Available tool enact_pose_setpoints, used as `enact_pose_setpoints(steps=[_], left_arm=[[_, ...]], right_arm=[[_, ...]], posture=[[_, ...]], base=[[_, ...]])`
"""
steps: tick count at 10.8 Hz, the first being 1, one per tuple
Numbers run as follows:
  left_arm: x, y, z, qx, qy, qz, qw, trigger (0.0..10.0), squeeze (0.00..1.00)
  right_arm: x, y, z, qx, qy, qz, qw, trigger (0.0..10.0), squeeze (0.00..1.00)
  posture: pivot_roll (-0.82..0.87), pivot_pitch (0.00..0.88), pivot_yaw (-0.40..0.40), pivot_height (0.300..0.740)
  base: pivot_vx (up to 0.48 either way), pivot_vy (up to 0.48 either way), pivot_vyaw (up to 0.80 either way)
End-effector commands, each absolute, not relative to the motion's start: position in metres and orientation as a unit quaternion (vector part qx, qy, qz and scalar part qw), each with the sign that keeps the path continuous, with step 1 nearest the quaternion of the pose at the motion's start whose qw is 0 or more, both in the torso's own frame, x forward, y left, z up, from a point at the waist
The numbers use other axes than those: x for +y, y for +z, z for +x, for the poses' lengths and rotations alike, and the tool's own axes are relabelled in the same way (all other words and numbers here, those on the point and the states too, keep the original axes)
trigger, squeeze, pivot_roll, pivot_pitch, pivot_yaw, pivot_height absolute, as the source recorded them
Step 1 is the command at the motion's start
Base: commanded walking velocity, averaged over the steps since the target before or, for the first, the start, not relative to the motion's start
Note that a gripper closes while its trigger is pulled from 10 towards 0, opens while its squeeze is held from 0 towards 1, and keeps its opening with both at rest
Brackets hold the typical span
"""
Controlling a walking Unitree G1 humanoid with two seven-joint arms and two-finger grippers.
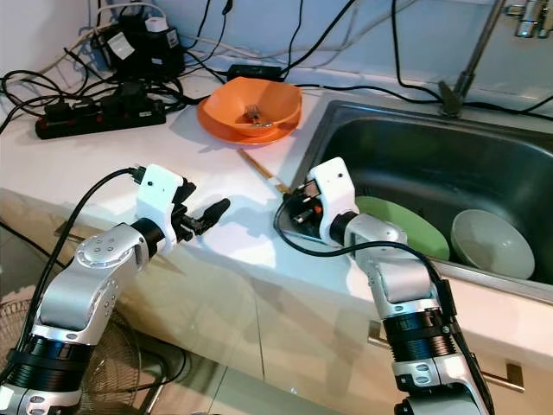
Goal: Kitchen organization
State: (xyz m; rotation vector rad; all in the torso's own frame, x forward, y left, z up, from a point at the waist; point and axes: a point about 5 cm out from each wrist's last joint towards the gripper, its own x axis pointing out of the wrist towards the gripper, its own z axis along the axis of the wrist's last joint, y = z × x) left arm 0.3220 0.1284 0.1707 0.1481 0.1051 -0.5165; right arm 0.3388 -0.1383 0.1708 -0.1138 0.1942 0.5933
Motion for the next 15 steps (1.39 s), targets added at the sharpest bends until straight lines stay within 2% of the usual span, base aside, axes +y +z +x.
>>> enact_pose_setpoints(steps=[1,4,7,10,11,13,15], left_arm=[[0.126,0.176,0.323,0.04,-0.261,0.071,0.962,10.0,0.0],[0.124,0.176,0.323,0.038,-0.265,0.068,0.961,10.0,0.0],[0.122,0.175,0.323,0.037,-0.27,0.067,0.96,10.0,0.0],[0.121,0.176,0.323,0.037,-0.273,0.067,0.959,10.0,0.0],[0.122,0.175,0.323,0.036,-0.273,0.067,0.959,10.0,0.0],[0.12,0.176,0.323,0.035,-0.275,0.067,0.958,10.0,0.0],[0.117,0.178,0.324,0.031,-0.279,0.069,0.957,10.0,0.0]], right_arm=[[-0.138,0.177,0.337,0.073,0.304,-0.055,0.948,10.0,0.0],[-0.142,0.192,0.334,0.018,0.316,-0.042,0.948,10.0,0.0],[-0.144,0.208,0.326,-0.043,0.35,-0.038,0.935,10.0,0.0],[-0.143,0.211,0.323,-0.064,0.357,-0.03,0.931,10.0,0.0],[-0.149,0.212,0.327,-0.071,0.328,-0.024,0.942,10.0,0.0],[-0.178,0.224,0.344,-0.101,0.192,0.018,0.976,10.0,0.0],[-0.204,0.229,0.354,-0.103,0.095,0.023,0.99,10.0,0.0]], posture=[[0.14,0.071,0.056,0.74],[0.14,0.069,0.06,0.74],[0.14,0.067,0.062,0.74],[0.14,0.067,0.063,0.74],[0.14,0.066,0.063,0.74],[0.14,0.064,0.067,0.74],[0.14,0.064,0.067,0.74]], base=[[0.0,0.0,0.0],[0.0,0.0,0.0],[0.0,0.0,0.0],[0.0,0.0,0.0],[0.0,0.0,0.0],[0.0,0.0,0.0],[0.0,0.0,0.0]])
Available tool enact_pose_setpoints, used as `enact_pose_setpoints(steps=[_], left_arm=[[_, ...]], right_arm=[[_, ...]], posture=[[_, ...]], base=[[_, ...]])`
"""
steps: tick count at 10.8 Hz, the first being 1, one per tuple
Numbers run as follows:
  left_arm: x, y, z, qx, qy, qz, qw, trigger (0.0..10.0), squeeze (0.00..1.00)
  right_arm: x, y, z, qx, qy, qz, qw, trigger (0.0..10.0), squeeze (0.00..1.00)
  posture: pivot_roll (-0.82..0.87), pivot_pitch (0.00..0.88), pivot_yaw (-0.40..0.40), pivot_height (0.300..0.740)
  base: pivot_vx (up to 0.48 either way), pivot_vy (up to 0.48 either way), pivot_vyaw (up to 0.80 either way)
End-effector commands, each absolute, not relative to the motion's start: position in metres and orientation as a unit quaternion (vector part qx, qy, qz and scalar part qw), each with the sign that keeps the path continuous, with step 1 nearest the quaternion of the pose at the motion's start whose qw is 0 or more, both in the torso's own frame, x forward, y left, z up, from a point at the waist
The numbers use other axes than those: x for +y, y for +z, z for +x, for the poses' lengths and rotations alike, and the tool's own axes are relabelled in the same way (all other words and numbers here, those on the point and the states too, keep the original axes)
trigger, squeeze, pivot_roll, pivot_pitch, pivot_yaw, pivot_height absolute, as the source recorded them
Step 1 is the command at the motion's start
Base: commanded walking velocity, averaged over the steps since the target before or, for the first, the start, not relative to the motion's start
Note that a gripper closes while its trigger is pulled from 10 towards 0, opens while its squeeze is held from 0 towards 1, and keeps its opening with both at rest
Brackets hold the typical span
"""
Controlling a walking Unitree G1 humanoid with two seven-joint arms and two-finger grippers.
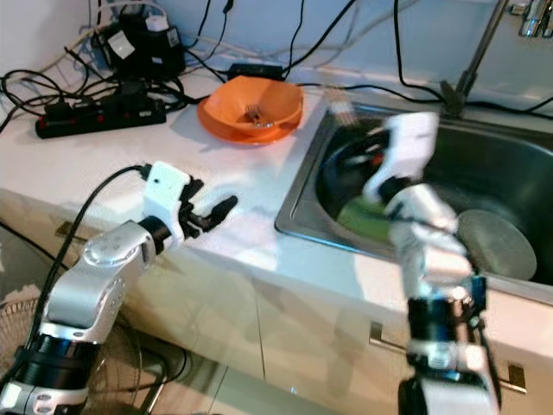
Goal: Kitchen organization
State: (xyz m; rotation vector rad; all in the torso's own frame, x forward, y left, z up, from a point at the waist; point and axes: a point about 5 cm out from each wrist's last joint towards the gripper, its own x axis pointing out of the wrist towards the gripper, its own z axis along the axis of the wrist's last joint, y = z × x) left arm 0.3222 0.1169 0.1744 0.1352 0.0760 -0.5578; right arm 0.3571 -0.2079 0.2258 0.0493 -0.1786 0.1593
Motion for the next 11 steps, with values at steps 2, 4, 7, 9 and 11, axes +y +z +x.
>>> enact_pose_setpoints(steps=[2,4,7,9,11], left_arm=[[0.115,0.179,0.324,0.028,-0.281,0.07,0.957,10.0,0.0],[0.109,0.18,0.323,0.027,-0.296,0.066,0.952,10.0,0.0],[0.091,0.185,0.309,0.017,-0.394,0.066,0.917,10.0,0.0],[0.084,0.181,0.297,0.028,-0.451,0.074,0.889,10.0,0.0],[0.084,0.18,0.295,0.033,-0.457,0.077,0.885,10.0,0.0]], right_arm=[[-0.232,0.225,0.367,-0.059,-0.013,0.012,0.998,10.0,0.0],[-0.239,0.201,0.375,0.015,-0.06,0.004,0.998,10.0,0.0],[-0.228,0.153,0.38,0.123,-0.076,-0.019,0.989,10.0,0.0],[-0.224,0.139,0.38,0.15,-0.077,-0.023,0.985,10.0,0.0],[-0.22,0.135,0.381,0.158,-0.07,-0.025,0.985,10.0,0.0]], posture=[[0.13,0.06,0.068,0.74],[0.13,0.048,0.068,0.74],[0.14,0.027,0.07,0.74],[0.15,0.019,0.071,0.74],[0.15,0.007,0.07,0.74]], base=[[0.0,0.0,0.0],[0.0,0.0,0.0],[0.0,0.0,0.0],[0.0,0.0,0.0],[0.0,0.0,0.0]])
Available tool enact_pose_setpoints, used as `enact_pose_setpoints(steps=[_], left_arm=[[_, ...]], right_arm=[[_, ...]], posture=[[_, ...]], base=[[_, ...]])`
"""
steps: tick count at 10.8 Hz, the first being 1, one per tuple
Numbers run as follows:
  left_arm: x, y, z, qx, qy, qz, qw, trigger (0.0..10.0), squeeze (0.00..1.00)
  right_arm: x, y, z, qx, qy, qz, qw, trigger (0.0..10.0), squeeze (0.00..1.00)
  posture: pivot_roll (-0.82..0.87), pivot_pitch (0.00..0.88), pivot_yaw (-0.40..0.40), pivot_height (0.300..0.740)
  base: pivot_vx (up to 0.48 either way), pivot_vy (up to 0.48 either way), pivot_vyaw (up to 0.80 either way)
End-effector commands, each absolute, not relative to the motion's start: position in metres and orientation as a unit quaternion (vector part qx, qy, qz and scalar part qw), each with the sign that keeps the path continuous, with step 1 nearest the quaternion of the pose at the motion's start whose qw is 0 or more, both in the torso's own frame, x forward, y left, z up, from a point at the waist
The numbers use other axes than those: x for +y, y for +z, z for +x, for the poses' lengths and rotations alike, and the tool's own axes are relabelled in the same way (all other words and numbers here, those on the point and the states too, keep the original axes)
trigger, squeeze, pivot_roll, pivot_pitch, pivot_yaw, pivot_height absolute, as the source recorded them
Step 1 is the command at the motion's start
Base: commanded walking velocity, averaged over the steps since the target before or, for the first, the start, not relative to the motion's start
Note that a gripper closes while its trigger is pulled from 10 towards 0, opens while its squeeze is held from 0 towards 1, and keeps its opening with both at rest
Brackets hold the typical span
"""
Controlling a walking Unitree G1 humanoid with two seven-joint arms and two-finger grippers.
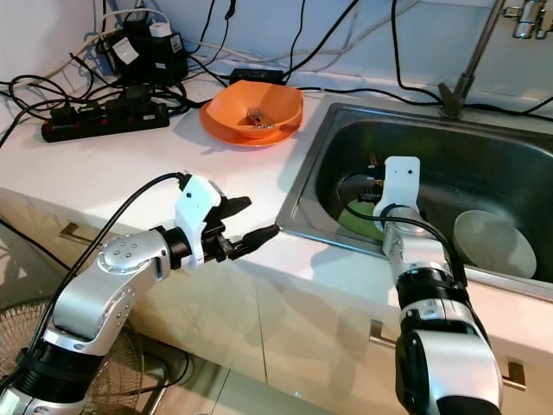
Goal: Kitchen organization
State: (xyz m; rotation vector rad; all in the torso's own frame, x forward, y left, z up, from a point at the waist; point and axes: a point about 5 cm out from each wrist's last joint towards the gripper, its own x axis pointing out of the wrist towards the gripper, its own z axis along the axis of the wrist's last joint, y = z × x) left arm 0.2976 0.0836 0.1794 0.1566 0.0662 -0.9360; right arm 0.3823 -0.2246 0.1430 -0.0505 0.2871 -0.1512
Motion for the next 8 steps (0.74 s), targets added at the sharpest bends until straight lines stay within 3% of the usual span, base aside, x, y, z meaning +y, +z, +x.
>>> enact_pose_setpoints(steps=[1,2,3,5,8], left_arm=[[0.085,0.18,0.295,0.035,-0.459,0.079,0.884,10.0,0.0],[0.086,0.18,0.295,0.036,-0.458,0.08,0.884,10.0,0.0],[0.086,0.179,0.295,0.038,-0.456,0.08,0.886,10.0,0.0],[0.087,0.178,0.295,0.041,-0.453,0.08,0.887,10.0,0.0],[0.097,0.187,0.308,0.006,-0.392,0.081,0.916,10.0,0.0]], right_arm=[[-0.218,0.134,0.382,0.162,-0.063,-0.02,0.985,10.0,0.73],[-0.217,0.135,0.383,0.16,-0.063,-0.02,0.985,10.0,1.0],[-0.217,0.139,0.385,0.146,-0.061,-0.034,0.987,10.0,0.0],[-0.215,0.145,0.387,0.131,-0.059,-0.038,0.989,10.0,0.0],[-0.19,0.213,0.392,-0.086,0.004,-0.012,0.996,10.0,0.0]], posture=[[0.15,0.007,0.07,0.74],[0.15,0.007,0.07,0.74],[0.15,0.009,0.069,0.74],[0.15,0.017,0.07,0.74],[0.15,0.029,0.072,0.74]], base=[[0.0,0.0,0.0],[0.0,0.0,0.0],[0.0,0.0,0.0],[0.0,0.0,0.0],[0.0,0.0,0.0]])
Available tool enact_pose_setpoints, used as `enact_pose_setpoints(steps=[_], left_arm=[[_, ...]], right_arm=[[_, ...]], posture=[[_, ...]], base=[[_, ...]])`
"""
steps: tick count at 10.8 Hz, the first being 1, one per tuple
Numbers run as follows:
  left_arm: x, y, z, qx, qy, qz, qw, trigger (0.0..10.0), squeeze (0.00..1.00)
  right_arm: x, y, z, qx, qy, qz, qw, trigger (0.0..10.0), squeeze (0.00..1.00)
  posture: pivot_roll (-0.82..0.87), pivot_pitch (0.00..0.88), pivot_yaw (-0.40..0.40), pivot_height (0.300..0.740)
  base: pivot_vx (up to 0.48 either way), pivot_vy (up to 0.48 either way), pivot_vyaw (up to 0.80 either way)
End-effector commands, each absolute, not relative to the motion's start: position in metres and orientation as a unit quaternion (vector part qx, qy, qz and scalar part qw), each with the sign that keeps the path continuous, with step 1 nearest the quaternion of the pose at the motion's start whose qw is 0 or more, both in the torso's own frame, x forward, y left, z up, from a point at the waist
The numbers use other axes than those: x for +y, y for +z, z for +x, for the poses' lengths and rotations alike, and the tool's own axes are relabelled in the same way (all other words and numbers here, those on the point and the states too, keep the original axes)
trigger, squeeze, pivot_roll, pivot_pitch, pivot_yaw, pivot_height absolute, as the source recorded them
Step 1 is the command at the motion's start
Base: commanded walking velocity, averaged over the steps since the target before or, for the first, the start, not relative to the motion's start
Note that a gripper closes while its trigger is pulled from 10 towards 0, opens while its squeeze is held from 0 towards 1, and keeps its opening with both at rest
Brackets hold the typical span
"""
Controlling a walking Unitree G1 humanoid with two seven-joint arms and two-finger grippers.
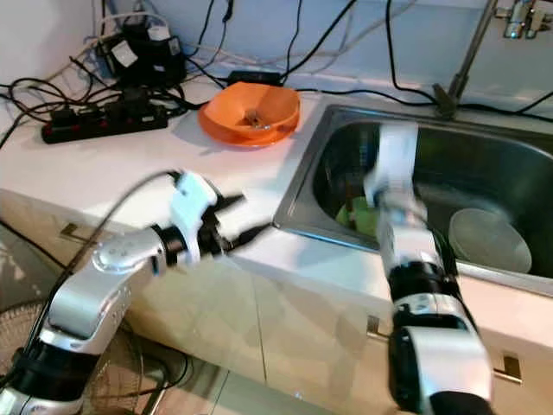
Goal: Kitchen organization
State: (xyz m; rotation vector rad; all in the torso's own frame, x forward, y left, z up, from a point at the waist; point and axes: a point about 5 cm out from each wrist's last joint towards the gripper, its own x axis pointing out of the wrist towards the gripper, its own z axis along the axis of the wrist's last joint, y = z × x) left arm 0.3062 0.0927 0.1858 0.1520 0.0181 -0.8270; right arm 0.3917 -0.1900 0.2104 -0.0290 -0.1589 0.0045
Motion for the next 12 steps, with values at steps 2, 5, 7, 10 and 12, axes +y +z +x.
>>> enact_pose_setpoints(steps=[2,5,7,10,12], left_arm=[[0.106,0.195,0.321,-0.016,-0.329,0.077,0.941,10.0,0.0],[0.132,0.197,0.346,-0.028,-0.187,0.091,0.978,10.0,0.0],[0.14,0.193,0.353,-0.028,-0.145,0.067,0.987,10.0,0.49],[0.137,0.188,0.355,-0.037,-0.131,0.064,0.989,10.0,1.0],[0.137,0.188,0.354,-0.053,-0.125,0.05,0.989,10.0,0.0]], right_arm=[[-0.163,0.236,0.385,-0.149,0.072,0.015,0.986,10.0,0.0],[-0.139,0.222,0.374,-0.144,0.102,0.044,0.983,10.0,0.0],[-0.13,0.216,0.368,-0.136,0.1,0.055,0.984,10.0,0.0],[-0.128,0.221,0.367,-0.139,0.088,0.062,0.984,10.0,0.0],[-0.127,0.222,0.368,-0.138,0.087,0.061,0.985,10.0,0.0]], posture=[[0.15,0.033,0.075,0.74],[0.15,0.045,0.078,0.74],[0.14,0.057,0.084,0.74],[0.14,0.055,0.081,0.74],[0.14,0.047,0.077,0.74]], base=[[0.0,0.0,0.0],[0.0,0.0,0.0],[0.0,0.0,0.0],[0.0,0.0,0.0],[0.0,0.0,0.0]])
